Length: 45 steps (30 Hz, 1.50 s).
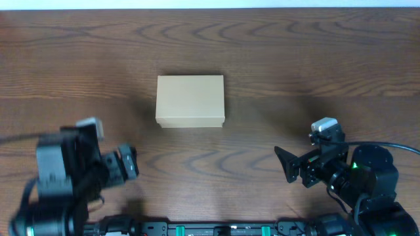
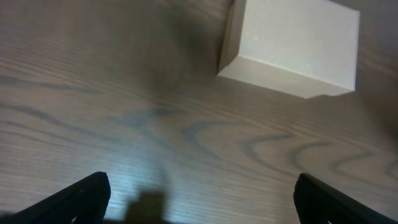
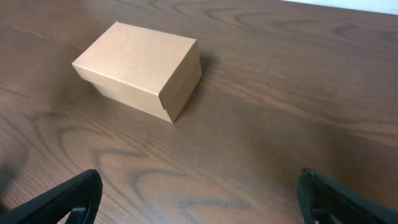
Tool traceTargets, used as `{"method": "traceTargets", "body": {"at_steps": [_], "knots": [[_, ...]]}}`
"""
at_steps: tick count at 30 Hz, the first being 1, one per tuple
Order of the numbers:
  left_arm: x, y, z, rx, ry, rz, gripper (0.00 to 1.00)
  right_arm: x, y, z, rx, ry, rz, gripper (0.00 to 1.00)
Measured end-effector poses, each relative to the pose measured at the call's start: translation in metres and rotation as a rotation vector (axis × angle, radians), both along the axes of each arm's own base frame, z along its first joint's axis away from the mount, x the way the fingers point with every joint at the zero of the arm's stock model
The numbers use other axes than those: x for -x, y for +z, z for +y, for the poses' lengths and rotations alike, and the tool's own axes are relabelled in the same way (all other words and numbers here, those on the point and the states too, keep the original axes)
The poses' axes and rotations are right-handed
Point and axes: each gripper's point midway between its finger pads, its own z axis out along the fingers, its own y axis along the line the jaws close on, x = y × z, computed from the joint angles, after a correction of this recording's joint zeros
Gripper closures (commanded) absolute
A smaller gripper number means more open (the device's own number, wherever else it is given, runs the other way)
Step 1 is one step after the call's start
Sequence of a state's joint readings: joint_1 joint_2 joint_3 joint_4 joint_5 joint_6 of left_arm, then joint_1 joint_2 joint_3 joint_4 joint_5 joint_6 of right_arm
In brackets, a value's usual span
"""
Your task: Pack container
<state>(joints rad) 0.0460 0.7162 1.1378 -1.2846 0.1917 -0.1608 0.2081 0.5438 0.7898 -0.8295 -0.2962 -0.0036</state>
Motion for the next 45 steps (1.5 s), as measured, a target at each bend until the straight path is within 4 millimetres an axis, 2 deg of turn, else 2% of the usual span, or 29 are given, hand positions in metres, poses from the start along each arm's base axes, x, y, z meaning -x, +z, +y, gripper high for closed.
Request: {"method": "traceTargets", "body": {"at_steps": [2,6,12,15,18,21,23,30,33,38,45], "knots": [[0.013,-0.006,-0.003,0.022,0.013,-0.064,0.05,0.000,-0.001,0.000,0.000,-0.001,0.002,0.01],[0.026,-0.018,-0.004,0.070,0.067,-0.109,0.05,0.000,0.000,0.000,0.000,-0.001,0.001,0.01],[0.047,-0.037,0.004,0.068,0.149,-0.024,0.05,0.000,0.000,0.000,0.000,-0.001,0.002,0.01],[0.051,-0.040,0.005,0.069,0.166,-0.003,0.05,0.000,0.000,0.000,0.000,-0.001,0.002,0.01],[0.044,-0.036,0.008,0.060,0.178,-0.036,0.05,0.000,-0.001,0.000,0.000,-0.001,0.002,0.01],[0.028,-0.026,0.013,0.038,0.185,-0.116,0.05,0.000,0.000,0.000,0.000,-0.001,0.002,0.01],[0.017,-0.026,0.015,0.012,0.168,-0.153,0.05,0.000,-0.001,0.000,0.000,-0.001,0.002,0.01],[-0.018,-0.052,0.019,-0.127,0.033,-0.233,0.05,0.000,-0.001,0.000,0.001,-0.001,0.003,0.01],[-0.021,-0.062,0.020,-0.210,-0.041,-0.283,0.05,0.000,-0.001,0.000,0.000,-0.001,0.002,0.01],[-0.012,-0.078,0.023,-0.342,-0.139,-0.333,0.05,0.000,-0.001,0.000,0.001,-0.001,0.003,0.01],[-0.008,-0.106,0.033,-0.436,-0.160,-0.289,0.05,0.000,-0.001,0.000,0.001,-0.001,0.003,0.01]]}}
